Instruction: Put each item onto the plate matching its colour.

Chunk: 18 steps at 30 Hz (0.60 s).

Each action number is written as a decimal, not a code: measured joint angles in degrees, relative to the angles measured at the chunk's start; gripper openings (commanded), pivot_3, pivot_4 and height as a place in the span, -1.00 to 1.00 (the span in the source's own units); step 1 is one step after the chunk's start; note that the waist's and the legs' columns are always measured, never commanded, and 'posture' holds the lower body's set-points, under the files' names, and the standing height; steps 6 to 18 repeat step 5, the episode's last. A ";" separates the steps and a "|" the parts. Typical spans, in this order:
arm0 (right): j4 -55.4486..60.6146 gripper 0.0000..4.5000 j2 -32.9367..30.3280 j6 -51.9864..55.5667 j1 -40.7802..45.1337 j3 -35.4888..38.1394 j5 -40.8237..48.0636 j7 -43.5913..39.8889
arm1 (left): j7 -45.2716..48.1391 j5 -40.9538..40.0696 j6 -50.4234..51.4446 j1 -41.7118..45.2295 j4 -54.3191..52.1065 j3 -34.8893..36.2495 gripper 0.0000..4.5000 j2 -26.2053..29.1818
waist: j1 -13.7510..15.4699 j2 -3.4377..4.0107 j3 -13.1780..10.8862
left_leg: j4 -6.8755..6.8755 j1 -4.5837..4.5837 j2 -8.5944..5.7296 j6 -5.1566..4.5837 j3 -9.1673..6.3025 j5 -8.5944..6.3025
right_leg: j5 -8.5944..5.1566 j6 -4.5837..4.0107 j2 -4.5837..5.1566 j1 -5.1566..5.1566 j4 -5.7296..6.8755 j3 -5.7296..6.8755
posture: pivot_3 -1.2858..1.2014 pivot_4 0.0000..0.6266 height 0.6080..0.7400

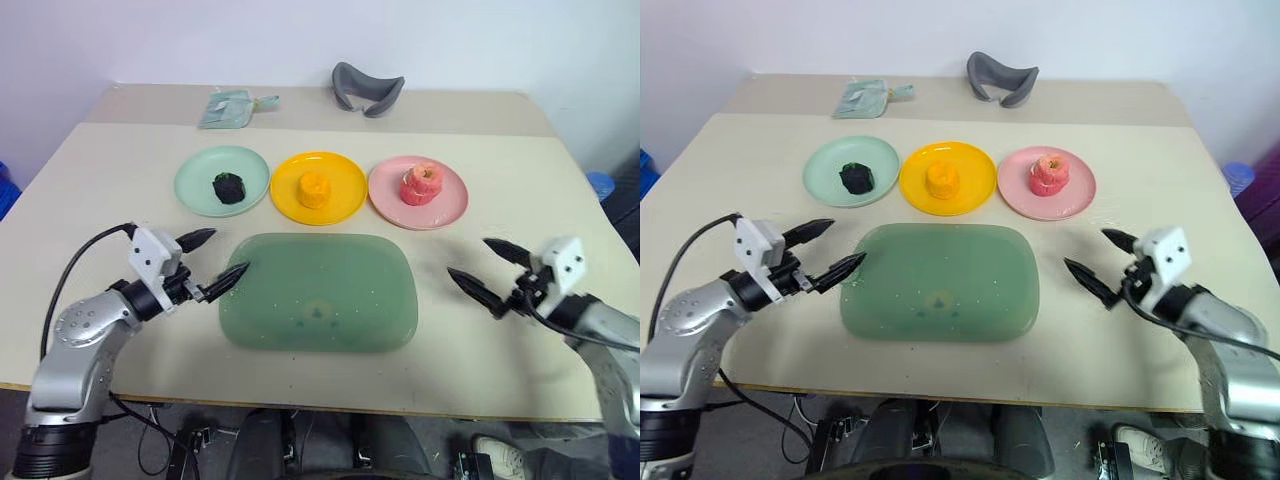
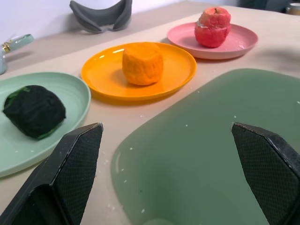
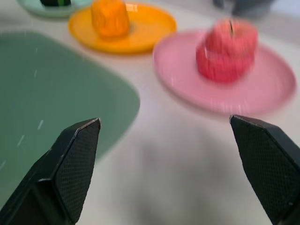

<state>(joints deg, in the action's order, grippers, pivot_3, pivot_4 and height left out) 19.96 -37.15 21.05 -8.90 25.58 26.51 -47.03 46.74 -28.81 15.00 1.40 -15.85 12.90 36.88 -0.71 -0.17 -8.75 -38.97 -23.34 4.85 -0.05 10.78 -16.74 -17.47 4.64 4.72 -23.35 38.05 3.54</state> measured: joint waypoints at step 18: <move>1.93 0.99 -0.34 0.68 -3.02 2.73 3.21 -1.03 | 2.91 -2.00 2.28 1.42 -0.05 -0.15 1.00 1.38 | -0.11 -0.01 0.00 | 0.02 0.02 0.01 0.00 -0.04 0.00 | 0.00 -0.01 -0.03 0.02 0.00 0.00 | 0.03 -0.52 1.00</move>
